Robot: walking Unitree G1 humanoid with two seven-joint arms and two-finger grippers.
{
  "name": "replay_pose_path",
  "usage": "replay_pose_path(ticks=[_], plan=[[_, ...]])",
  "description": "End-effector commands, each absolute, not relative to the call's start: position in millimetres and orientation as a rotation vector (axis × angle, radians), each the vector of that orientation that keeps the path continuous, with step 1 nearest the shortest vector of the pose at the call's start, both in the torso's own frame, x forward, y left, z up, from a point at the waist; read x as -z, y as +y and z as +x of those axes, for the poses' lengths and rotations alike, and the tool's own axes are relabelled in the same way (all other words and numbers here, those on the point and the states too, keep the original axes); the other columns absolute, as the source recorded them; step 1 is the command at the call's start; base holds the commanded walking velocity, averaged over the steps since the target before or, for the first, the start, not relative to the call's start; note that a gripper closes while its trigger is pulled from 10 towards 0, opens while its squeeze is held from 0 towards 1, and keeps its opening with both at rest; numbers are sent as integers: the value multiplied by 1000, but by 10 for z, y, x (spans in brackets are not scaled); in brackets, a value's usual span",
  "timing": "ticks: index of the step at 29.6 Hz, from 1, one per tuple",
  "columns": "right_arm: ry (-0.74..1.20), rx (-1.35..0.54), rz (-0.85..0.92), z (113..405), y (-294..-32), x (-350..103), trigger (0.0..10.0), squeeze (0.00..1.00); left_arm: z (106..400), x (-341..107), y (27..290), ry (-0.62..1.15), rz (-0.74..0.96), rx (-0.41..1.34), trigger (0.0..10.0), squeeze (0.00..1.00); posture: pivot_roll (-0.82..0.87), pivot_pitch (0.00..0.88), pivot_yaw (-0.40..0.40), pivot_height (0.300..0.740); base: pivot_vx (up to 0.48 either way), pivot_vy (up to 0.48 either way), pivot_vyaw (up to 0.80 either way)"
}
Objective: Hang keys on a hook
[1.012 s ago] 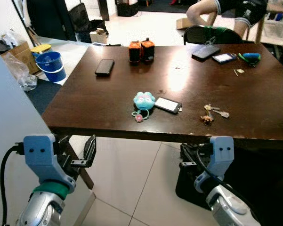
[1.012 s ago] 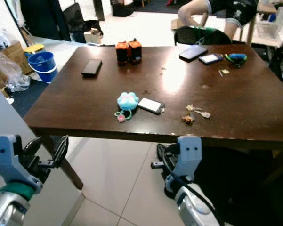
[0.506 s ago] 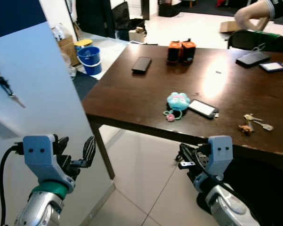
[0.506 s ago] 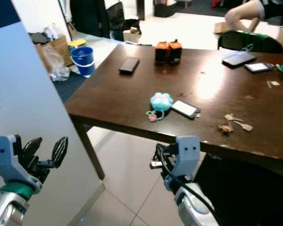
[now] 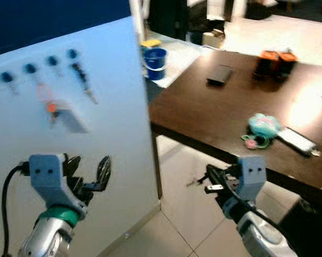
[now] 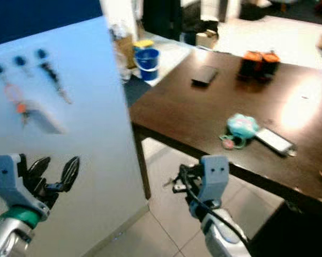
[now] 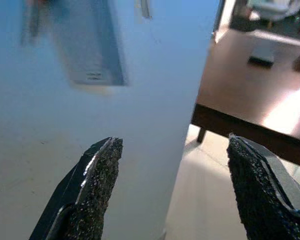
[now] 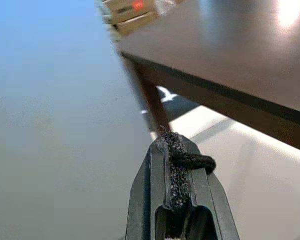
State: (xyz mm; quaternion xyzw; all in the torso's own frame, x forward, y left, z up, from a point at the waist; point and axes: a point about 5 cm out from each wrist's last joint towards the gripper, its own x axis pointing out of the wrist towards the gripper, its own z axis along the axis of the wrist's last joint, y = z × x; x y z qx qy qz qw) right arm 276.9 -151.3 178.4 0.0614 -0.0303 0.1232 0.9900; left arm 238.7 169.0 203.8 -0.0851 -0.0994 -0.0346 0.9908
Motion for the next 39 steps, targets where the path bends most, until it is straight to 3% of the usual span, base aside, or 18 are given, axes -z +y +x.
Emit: replay_pose_path(ticks=[1,22,28,33,39], plan=[[-42,-253,124,2748,-1491,-1740,10000,0,2363,-2003,1722,-182,-163,49,10000,0,-165,119,182,740,0,0,800],[-23,-246,125,2768,-1501,-1696,10000,0,2379,-1914,1745,-134,-114,14,10000,0,-167,120,173,740,0,0,800],[-30,-223,128,2872,-1492,-1643,10000,0,2489,-1787,1862,-99,-88,-113,10000,0,-209,53,179,740,0,0,800],[-31,-213,121,2976,-1495,-1596,10000,0,2643,-1720,1818,-78,-27,-113,10000,0,-226,0,178,740,0,0,800],[-39,-224,127,3031,-1430,-1578,10000,0,2741,-1648,1820,-50,-50,-130,10000,0,-238,0,188,740,0,0,800]])
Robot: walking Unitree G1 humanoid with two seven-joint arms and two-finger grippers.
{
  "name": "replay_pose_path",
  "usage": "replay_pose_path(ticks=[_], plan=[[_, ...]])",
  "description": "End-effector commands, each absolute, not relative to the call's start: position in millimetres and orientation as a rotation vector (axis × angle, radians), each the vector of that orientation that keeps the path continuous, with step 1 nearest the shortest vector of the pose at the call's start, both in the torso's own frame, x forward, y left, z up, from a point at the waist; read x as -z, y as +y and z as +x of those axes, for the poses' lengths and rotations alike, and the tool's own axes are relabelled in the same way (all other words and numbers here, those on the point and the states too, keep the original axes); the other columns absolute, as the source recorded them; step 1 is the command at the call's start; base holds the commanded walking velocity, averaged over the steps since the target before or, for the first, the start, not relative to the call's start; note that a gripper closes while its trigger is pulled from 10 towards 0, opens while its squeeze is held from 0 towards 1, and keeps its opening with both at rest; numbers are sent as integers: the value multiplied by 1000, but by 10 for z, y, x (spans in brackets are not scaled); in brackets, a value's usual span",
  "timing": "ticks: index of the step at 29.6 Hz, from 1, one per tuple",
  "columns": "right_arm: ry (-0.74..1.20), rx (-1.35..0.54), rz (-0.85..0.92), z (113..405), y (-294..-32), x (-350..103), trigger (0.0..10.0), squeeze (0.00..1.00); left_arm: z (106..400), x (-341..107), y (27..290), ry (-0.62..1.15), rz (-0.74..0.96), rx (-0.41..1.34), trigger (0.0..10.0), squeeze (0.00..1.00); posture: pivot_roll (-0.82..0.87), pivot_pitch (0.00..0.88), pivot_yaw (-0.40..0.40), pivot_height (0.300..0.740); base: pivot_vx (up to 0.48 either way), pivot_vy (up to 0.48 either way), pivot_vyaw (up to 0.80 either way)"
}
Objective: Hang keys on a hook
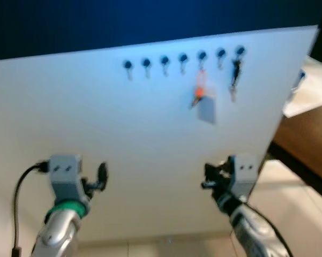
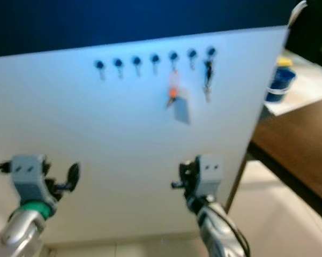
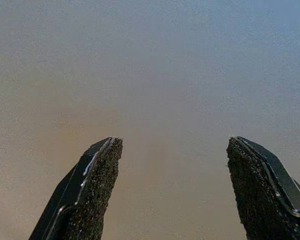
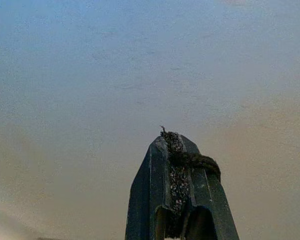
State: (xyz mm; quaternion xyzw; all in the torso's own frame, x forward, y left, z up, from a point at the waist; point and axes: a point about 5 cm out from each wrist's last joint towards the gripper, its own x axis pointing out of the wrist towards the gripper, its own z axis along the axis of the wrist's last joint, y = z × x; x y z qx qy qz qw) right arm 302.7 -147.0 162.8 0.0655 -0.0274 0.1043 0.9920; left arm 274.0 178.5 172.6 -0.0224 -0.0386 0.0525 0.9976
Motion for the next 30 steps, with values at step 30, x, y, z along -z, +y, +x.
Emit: replay_pose_path(ticks=[30], plan=[[48,-159,180,3053,-1399,-1313,10000,0,2843,-1267,1641,31,-19,-76,10000,0,-265,0,210,740,0,0,145]])
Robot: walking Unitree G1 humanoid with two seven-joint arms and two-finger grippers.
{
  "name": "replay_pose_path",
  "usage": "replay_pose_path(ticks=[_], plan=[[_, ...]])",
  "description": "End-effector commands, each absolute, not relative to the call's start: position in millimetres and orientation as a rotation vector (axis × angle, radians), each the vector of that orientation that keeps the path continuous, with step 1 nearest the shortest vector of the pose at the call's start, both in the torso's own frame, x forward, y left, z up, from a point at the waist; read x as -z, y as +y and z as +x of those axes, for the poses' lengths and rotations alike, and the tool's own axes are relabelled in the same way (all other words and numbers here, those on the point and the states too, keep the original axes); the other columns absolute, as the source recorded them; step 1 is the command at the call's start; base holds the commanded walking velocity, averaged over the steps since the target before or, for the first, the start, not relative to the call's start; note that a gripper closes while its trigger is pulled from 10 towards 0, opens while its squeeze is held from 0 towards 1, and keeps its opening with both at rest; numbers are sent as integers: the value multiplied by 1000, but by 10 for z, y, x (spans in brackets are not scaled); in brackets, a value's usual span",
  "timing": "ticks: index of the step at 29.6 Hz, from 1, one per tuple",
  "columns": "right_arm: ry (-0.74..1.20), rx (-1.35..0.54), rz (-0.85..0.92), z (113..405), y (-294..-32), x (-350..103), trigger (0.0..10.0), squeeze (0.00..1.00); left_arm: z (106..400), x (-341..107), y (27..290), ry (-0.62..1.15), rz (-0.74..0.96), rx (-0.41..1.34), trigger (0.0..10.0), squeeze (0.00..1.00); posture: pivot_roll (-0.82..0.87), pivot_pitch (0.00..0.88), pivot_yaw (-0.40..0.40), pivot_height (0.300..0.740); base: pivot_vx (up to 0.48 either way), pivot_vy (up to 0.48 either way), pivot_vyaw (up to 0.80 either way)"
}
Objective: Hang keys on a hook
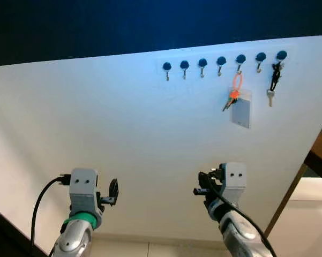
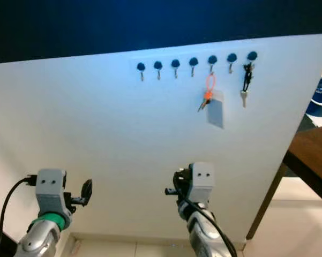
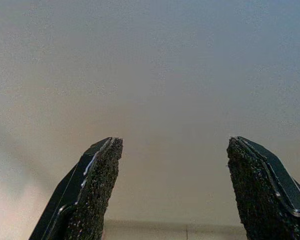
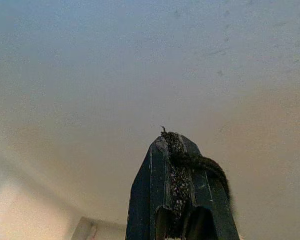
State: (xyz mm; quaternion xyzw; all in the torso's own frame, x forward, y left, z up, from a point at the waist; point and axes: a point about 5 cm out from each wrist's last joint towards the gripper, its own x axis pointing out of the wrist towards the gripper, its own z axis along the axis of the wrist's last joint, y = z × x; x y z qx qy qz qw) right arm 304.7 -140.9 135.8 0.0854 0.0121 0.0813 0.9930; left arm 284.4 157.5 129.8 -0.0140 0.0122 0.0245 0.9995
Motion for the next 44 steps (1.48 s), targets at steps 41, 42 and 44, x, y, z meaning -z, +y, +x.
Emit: replay_pose_path(ticks=[41,42,44], plan=[[-6,-152,220,3124,-1303,-1434,10000,0,2867,-1329,1629,-56,-90,-74,10000,0,-266,25,213,740,0,-59,-189],[-6,-152,220,3121,-1305,-1434,10000,0,2867,-1333,1633,-58,-83,-75,10000,0,-266,25,213,740,0,0,0],[-6,-152,220,3121,-1305,-1434,10000,0,2867,-1333,1633,-58,-83,-75,10000,0,-266,25,213,740,0,0,0]])
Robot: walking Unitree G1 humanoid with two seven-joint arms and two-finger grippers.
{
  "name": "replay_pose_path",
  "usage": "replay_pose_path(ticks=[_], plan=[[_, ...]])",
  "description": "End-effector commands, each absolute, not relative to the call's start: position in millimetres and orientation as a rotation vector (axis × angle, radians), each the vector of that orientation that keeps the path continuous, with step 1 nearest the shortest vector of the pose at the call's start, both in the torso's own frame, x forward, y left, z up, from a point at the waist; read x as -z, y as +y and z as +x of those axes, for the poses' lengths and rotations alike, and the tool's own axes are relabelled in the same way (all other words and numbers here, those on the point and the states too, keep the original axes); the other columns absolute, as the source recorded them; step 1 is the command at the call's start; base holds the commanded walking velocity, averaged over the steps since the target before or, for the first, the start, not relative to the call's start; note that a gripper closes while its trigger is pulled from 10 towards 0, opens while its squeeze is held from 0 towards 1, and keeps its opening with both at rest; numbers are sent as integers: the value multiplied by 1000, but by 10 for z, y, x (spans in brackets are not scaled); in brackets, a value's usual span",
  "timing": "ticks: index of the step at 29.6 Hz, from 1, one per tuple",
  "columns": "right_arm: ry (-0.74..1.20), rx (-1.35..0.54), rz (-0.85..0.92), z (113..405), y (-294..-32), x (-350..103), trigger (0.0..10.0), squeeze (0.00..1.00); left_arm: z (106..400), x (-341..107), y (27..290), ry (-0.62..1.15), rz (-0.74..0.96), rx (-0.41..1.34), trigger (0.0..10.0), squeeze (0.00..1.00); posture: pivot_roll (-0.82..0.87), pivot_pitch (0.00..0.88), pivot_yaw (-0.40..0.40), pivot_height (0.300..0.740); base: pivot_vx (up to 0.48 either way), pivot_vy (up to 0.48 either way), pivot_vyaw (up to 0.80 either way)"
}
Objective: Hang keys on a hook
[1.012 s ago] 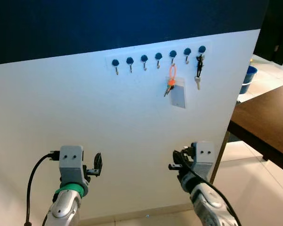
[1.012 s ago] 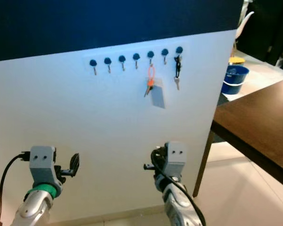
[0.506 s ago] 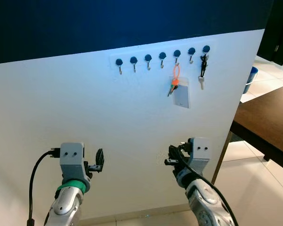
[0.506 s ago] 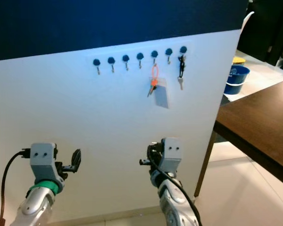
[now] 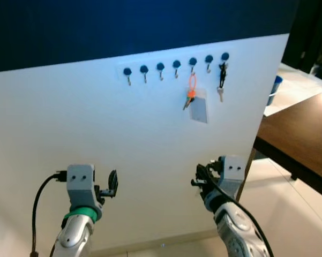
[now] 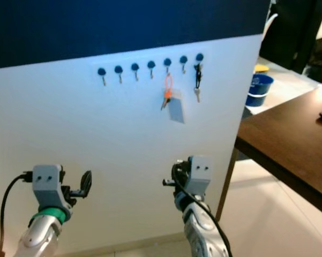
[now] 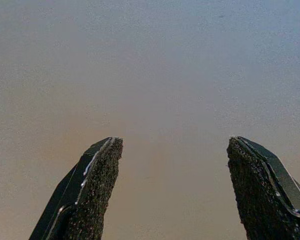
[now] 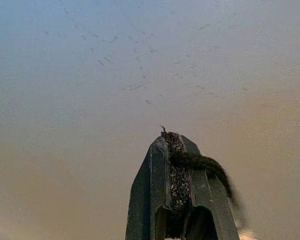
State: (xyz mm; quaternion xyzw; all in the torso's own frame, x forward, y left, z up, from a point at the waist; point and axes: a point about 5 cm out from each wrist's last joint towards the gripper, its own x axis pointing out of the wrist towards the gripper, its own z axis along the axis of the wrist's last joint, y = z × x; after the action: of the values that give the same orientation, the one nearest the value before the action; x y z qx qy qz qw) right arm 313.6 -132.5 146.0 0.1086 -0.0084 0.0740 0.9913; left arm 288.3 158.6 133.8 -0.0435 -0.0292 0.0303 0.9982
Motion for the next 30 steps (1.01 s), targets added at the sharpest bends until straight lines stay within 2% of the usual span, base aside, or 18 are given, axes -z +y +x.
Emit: replay_pose_path(ticks=[1,17,26,30], plan=[[-6,-150,221,3118,-1310,-1433,10000,0,2866,-1336,1637,-59,-77,-76,10000,0,-266,25,213,740,0,0,0],[0,-163,228,3124,-1293,-1435,10000,0,2840,-1356,1682,-68,-79,-98,10000,0,-253,37,204,740,0,0,0],[2,-158,228,3109,-1305,-1442,10000,0,2831,-1346,1668,-61,-87,-93,10000,0,-256,43,203,740,0,-470,0],[3,-159,227,3104,-1312,-1442,10000,0,2823,-1302,1689,-33,-97,-109,10000,0,-258,44,202,740,0,0,0]])
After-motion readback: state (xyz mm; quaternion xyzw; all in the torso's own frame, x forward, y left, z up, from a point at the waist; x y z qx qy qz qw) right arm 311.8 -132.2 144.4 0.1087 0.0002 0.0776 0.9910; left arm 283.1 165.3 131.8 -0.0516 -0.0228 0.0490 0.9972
